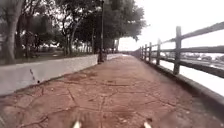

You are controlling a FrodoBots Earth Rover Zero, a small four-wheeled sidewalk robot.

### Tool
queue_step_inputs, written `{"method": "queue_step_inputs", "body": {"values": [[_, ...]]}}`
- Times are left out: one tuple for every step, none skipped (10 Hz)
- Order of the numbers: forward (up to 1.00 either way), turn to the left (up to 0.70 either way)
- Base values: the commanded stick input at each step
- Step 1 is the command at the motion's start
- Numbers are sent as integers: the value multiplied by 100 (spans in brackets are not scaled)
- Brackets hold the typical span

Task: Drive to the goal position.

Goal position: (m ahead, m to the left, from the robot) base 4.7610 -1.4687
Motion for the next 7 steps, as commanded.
{"method": "queue_step_inputs", "body": {"values": [[50, -50], [50, -22], [50, 0], [50, 0], [50, 0], [50, 0], [50, 0]]}}
